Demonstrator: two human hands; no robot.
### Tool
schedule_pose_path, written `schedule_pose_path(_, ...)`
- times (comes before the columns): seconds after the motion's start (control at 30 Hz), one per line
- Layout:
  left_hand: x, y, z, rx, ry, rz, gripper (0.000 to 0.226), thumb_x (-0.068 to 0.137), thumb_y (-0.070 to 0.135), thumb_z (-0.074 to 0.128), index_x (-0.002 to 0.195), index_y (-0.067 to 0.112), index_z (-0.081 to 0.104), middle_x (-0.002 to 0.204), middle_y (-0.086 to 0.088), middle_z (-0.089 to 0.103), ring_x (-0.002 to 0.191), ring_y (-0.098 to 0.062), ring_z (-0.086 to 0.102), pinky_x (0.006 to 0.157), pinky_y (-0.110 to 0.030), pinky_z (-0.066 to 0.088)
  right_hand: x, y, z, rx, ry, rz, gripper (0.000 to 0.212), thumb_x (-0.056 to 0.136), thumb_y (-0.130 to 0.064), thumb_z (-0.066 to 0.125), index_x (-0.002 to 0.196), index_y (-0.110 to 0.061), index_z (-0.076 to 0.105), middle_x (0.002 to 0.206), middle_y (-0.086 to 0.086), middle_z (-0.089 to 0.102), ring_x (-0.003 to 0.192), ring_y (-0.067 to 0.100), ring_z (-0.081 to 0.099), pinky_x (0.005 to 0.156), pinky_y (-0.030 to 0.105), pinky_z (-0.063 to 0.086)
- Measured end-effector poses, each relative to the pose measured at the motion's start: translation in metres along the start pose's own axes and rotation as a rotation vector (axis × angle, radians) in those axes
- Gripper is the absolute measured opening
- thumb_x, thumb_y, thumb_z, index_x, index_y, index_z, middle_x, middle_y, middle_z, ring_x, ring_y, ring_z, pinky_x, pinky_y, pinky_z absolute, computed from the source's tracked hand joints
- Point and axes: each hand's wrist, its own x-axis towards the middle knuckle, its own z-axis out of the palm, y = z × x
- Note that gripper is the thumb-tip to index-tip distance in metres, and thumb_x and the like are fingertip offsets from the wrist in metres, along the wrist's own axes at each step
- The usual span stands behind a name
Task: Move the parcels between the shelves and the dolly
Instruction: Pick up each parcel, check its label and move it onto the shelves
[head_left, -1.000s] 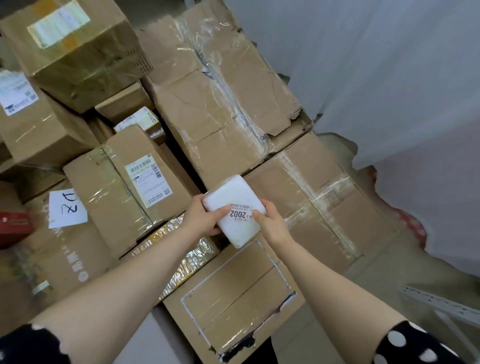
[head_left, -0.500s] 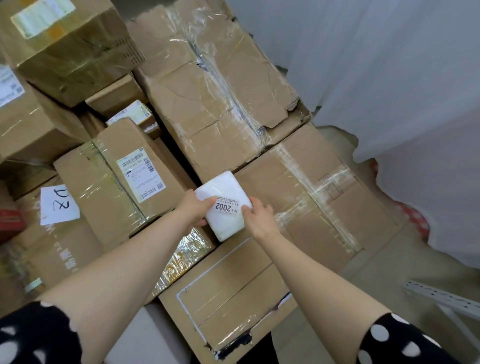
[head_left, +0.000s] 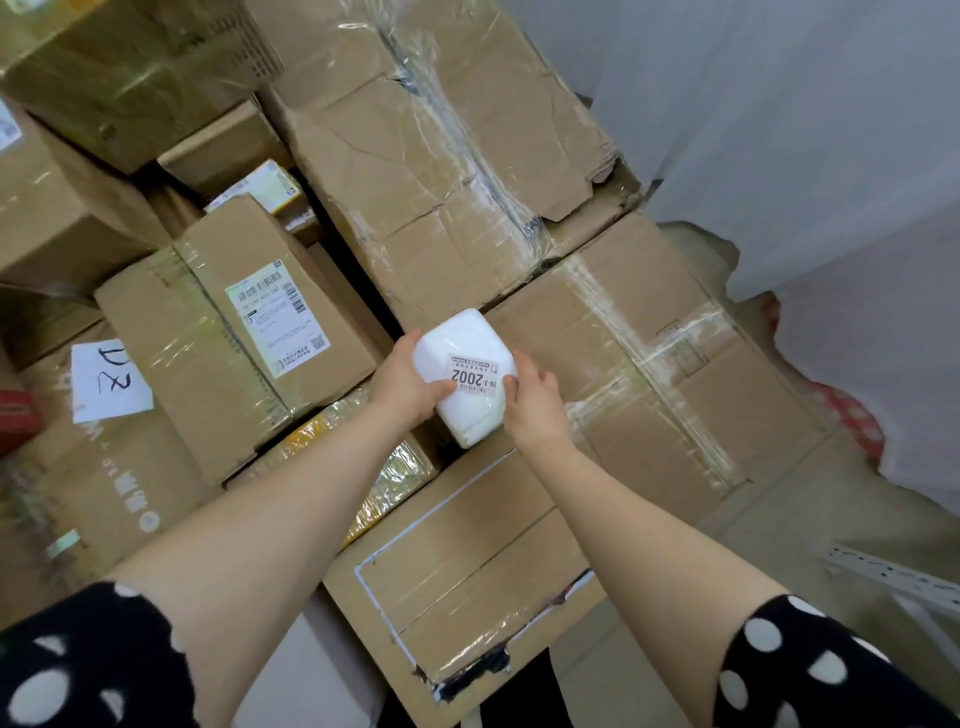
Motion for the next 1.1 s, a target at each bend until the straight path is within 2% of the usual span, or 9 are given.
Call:
schedule_pose_path(0.13, 0.003, 0.002, 0.002, 0.035, -0.034, 0.017, 0.093, 0.082, 0.010, 0.073, 0.152, 0.028, 0.015, 0.141, -0.009, 0.046, 0.124, -0.033, 0.049, 0.098, -0.050, 0.047, 0.003, 0.000, 0.002, -0.020, 0.016, 0.005, 0.044, 0.102, -0.024, 0.029, 0.146, -0.021, 0.028, 0.131, 0.017, 0.039, 0.121, 0.035, 0.042, 0.096, 0.040, 0.038)
schedule_pose_path(0.27, -0.001, 0.006, 0.004, 0.073, -0.039, 0.022, 0.093, 0.087, 0.010, 0.066, 0.153, 0.031, 0.004, 0.140, -0.008, 0.047, 0.123, -0.034, 0.050, 0.098, -0.049, 0.047, 0.003, 0.000, 0.002, -0.031, 0.010, 0.001, 0.045, 0.102, -0.025, 0.030, 0.146, -0.018, 0.027, 0.132, 0.019, 0.040, 0.123, 0.035, 0.039, 0.098, 0.041, 0.039)
schedule_pose_path(0.33, -0.003, 0.007, 0.005, 0.083, -0.028, 0.033, 0.090, 0.088, 0.010, 0.065, 0.153, 0.030, 0.006, 0.141, -0.007, 0.046, 0.124, -0.033, 0.049, 0.097, -0.048, 0.048, 0.001, -0.001, 0.002, -0.012, 0.028, -0.004, 0.044, 0.101, -0.024, 0.032, 0.144, -0.015, 0.030, 0.132, 0.019, 0.042, 0.123, 0.033, 0.039, 0.097, 0.041, 0.039)
schedule_pose_path(0.5, -0.006, 0.005, 0.001, 0.003, -0.031, 0.050, 0.080, 0.087, 0.003, 0.064, 0.150, 0.027, 0.022, 0.140, -0.007, 0.046, 0.124, -0.030, 0.049, 0.096, -0.050, 0.049, -0.008, 0.000, 0.005, -0.044, 0.097, -0.035, 0.040, 0.100, -0.020, 0.034, 0.139, -0.014, 0.037, 0.128, 0.014, 0.048, 0.121, 0.029, 0.041, 0.084, 0.036, 0.038)
schedule_pose_path(0.6, -0.006, -0.003, -0.007, -0.065, -0.061, 0.026, 0.079, 0.088, -0.001, 0.061, 0.150, 0.029, 0.022, 0.136, -0.005, 0.047, 0.120, -0.030, 0.051, 0.089, -0.052, 0.053, -0.014, -0.002, 0.013, -0.070, 0.109, -0.056, 0.041, 0.101, -0.022, 0.036, 0.141, -0.014, 0.036, 0.132, 0.012, 0.045, 0.123, 0.029, 0.038, 0.089, 0.037, 0.037)
schedule_pose_path(0.73, -0.006, -0.008, -0.008, -0.121, -0.085, 0.020, 0.081, 0.090, -0.001, 0.058, 0.151, 0.031, 0.017, 0.140, -0.001, 0.044, 0.121, -0.027, 0.050, 0.090, -0.049, 0.052, -0.012, -0.005, 0.015, -0.075, 0.090, -0.063, 0.042, 0.101, -0.023, 0.038, 0.141, -0.012, 0.033, 0.135, 0.014, 0.041, 0.124, 0.031, 0.036, 0.093, 0.036, 0.034)
schedule_pose_path(0.9, -0.008, -0.001, -0.005, -0.069, -0.076, 0.038, 0.085, 0.089, 0.003, 0.061, 0.152, 0.031, 0.011, 0.144, -0.005, 0.042, 0.126, -0.027, 0.047, 0.101, -0.048, 0.045, -0.007, -0.001, 0.010, -0.064, 0.064, -0.048, 0.043, 0.101, -0.025, 0.036, 0.143, -0.016, 0.030, 0.139, 0.011, 0.040, 0.126, 0.029, 0.035, 0.093, 0.039, 0.036)
schedule_pose_path(1.1, -0.020, 0.006, -0.011, 0.016, -0.078, 0.059, 0.086, 0.091, 0.005, 0.059, 0.152, 0.033, 0.007, 0.146, -0.004, 0.040, 0.126, -0.026, 0.047, 0.104, -0.046, 0.043, -0.014, -0.006, 0.004, -0.075, 0.033, -0.063, 0.058, 0.101, -0.030, 0.037, 0.152, -0.019, 0.011, 0.151, 0.010, 0.029, 0.138, 0.029, 0.025, 0.105, 0.043, 0.030)
